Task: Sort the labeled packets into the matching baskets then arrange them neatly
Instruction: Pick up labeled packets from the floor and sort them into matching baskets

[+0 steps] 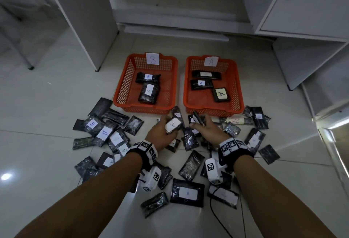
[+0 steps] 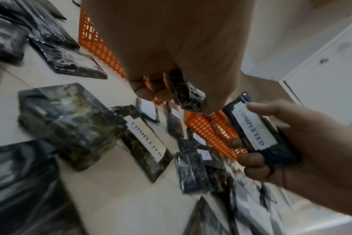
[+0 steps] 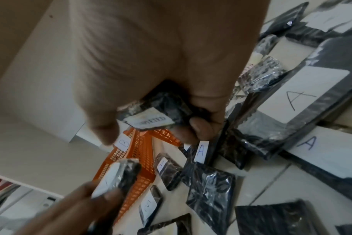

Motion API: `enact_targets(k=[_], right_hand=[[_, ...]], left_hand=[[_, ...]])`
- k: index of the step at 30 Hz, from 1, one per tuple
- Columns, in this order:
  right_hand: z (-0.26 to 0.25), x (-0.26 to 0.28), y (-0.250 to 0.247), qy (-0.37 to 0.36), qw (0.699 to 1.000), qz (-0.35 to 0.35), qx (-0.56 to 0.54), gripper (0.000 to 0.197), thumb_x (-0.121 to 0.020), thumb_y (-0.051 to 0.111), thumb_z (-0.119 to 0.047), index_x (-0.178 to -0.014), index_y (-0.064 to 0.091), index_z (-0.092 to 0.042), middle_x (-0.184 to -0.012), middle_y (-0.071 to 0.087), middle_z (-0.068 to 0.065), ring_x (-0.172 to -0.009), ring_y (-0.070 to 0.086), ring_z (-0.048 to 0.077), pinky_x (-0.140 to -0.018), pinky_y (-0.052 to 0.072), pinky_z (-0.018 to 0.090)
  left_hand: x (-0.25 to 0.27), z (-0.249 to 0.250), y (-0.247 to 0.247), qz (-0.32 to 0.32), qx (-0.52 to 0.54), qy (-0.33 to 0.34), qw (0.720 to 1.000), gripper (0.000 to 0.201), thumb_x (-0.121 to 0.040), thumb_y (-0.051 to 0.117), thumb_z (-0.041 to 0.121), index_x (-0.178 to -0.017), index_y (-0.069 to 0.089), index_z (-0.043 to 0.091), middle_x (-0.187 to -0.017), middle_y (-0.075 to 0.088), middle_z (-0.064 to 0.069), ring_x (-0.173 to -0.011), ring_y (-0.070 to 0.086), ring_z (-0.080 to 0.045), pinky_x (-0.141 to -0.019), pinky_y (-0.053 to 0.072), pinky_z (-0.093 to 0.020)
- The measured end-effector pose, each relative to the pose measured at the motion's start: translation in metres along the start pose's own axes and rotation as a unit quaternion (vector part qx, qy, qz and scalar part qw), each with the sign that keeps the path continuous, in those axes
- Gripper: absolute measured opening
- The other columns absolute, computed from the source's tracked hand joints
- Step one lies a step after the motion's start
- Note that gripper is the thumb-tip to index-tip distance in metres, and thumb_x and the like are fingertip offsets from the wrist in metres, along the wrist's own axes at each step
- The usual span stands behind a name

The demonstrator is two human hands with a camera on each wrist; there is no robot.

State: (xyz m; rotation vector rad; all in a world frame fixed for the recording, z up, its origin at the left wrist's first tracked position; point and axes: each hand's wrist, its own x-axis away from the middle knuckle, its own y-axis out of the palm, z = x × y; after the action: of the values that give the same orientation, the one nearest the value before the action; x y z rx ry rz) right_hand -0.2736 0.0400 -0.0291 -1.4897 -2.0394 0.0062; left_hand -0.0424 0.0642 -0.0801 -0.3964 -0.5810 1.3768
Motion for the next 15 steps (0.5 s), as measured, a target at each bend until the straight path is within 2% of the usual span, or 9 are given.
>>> enact_targets(k=[3,5,6,8,10,13,15], right_hand=[[-0.005,0.004,-0.003,-0.007,0.999,0.013,-0.047,0.048,-0.106,0.038,-0.052,-0.149,0.044,-0.033,-0.137,0.055,-0.001,-0.128,0.050,0.022,-0.111,0.039,0.043],[-0.007,0.001,-0.006,-0.029,0.997,0.036,-0.058,0.047,-0.108,0.040,-0.044,-0.152,0.045,-0.031,-0.141,0.055,-0.002,-0.133,0.050,0.020,-0.117,0.038,0.044],[-0.007,-0.001,-0.007,-0.038,0.997,0.048,-0.054,0.044,-0.107,0.047,-0.040,-0.151,0.047,-0.031,-0.138,0.060,-0.004,-0.130,0.056,0.019,-0.115,0.042,0.044],[-0.006,-0.005,-0.011,-0.057,0.995,0.063,-0.060,0.042,-0.104,0.059,-0.035,-0.146,0.054,-0.031,-0.128,0.069,-0.007,-0.119,0.066,0.017,-0.107,0.051,0.044],[-0.003,-0.008,-0.015,-0.067,0.992,0.067,-0.079,0.045,-0.101,0.065,-0.025,-0.146,0.057,-0.028,-0.127,0.071,-0.005,-0.116,0.069,0.019,-0.102,0.055,0.044],[-0.002,-0.009,-0.021,-0.065,0.990,0.070,-0.102,0.060,-0.096,0.072,-0.021,-0.152,0.051,-0.030,-0.133,0.067,-0.003,-0.117,0.067,0.018,-0.102,0.054,0.043],[-0.002,-0.008,-0.025,-0.067,0.988,0.079,-0.114,0.063,-0.095,0.074,-0.017,-0.152,0.050,-0.030,-0.132,0.068,-0.004,-0.115,0.067,0.015,-0.098,0.054,0.036]], left_hand=[[-0.008,0.014,-0.007,0.017,0.072,-0.026,0.997,0.049,-0.094,0.066,0.034,-0.139,0.047,0.024,-0.121,0.064,0.005,-0.106,0.062,-0.012,-0.087,0.047,-0.028],[-0.014,0.019,-0.010,0.024,0.106,-0.036,0.993,0.042,-0.100,0.056,0.033,-0.140,0.048,0.027,-0.125,0.063,0.005,-0.109,0.061,-0.014,-0.090,0.045,-0.030],[-0.016,0.021,-0.011,0.032,0.116,-0.035,0.992,0.040,-0.101,0.054,0.032,-0.141,0.048,0.028,-0.123,0.064,0.003,-0.106,0.062,-0.013,-0.087,0.047,-0.030],[-0.021,0.022,-0.012,0.043,0.132,-0.028,0.990,0.040,-0.101,0.056,0.027,-0.140,0.049,0.029,-0.115,0.067,0.004,-0.092,0.063,-0.007,-0.076,0.049,-0.023],[-0.025,0.024,-0.012,0.046,0.148,-0.025,0.988,0.039,-0.099,0.060,0.024,-0.138,0.053,0.030,-0.110,0.070,0.008,-0.080,0.065,-0.004,-0.069,0.052,-0.022],[-0.030,0.026,-0.013,0.042,0.158,-0.023,0.986,0.040,-0.097,0.067,0.025,-0.136,0.057,0.025,-0.111,0.072,0.007,-0.086,0.071,-0.012,-0.076,0.060,-0.033],[-0.031,0.028,-0.013,0.037,0.156,-0.017,0.987,0.042,-0.096,0.070,0.025,-0.136,0.058,0.023,-0.109,0.071,0.004,-0.088,0.072,-0.016,-0.075,0.061,-0.033]])
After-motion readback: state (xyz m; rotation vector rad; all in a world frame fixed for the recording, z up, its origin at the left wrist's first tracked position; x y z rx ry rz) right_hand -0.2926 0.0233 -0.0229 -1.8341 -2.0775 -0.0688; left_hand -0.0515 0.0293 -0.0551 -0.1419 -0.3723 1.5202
